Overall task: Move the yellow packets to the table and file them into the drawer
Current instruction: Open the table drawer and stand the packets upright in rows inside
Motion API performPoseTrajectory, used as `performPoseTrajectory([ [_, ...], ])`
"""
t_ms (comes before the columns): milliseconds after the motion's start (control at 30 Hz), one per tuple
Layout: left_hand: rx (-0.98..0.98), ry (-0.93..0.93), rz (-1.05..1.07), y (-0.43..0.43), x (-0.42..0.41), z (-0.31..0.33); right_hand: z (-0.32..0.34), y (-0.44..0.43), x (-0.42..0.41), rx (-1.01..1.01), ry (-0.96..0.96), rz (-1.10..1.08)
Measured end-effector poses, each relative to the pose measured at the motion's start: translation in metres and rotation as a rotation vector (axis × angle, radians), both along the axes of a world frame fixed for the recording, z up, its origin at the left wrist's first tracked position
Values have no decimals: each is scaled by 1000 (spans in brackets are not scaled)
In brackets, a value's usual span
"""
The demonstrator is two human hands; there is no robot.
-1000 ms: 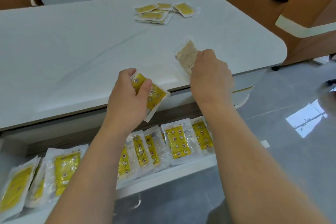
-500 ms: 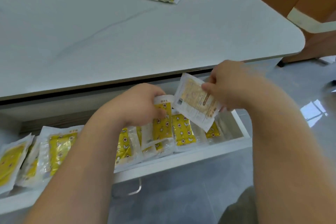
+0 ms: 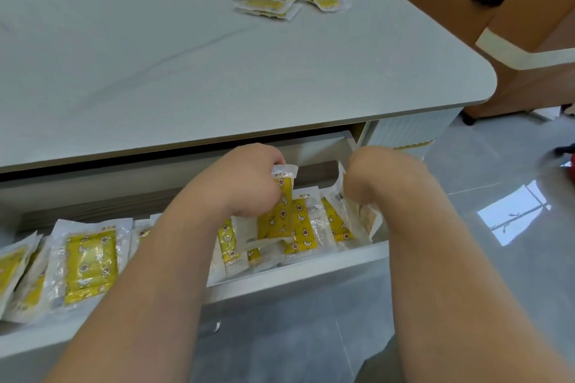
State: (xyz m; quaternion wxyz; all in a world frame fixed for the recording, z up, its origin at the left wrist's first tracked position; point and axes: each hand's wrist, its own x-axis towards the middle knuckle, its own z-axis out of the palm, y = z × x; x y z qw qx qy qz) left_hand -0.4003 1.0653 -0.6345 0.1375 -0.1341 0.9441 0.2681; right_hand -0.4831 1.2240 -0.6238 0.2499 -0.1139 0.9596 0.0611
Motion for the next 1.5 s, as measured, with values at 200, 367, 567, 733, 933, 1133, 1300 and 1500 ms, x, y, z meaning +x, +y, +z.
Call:
performPoseTrajectory([
  [200,124,-22,48,11,-5,-14,-15,-10,0,-7,-242,97],
  [367,113,-46,78,9,-7,-22,-19,-11,-3,-34,-345,108],
  [567,186,-89,106,9,-11,-30,-30,-11,-18,-192,-173,17],
  [733,318,-80,81,19,-14,-29,-41,-6,-20,-181,-191,-12],
  [933,389,-56,42,30,-16,-33,-39,-7,-33,-203,-38,-89],
  [1133,391,-44,55,29,-14,-34,-38,-9,-33,-203,54,-82],
  [1300,396,-44,53,31,-15,-38,-43,-8,-33,-240,66,-126],
  [1500,475,-69,96,33,-20,-51,-38,-5,-36,-209,27,-153],
])
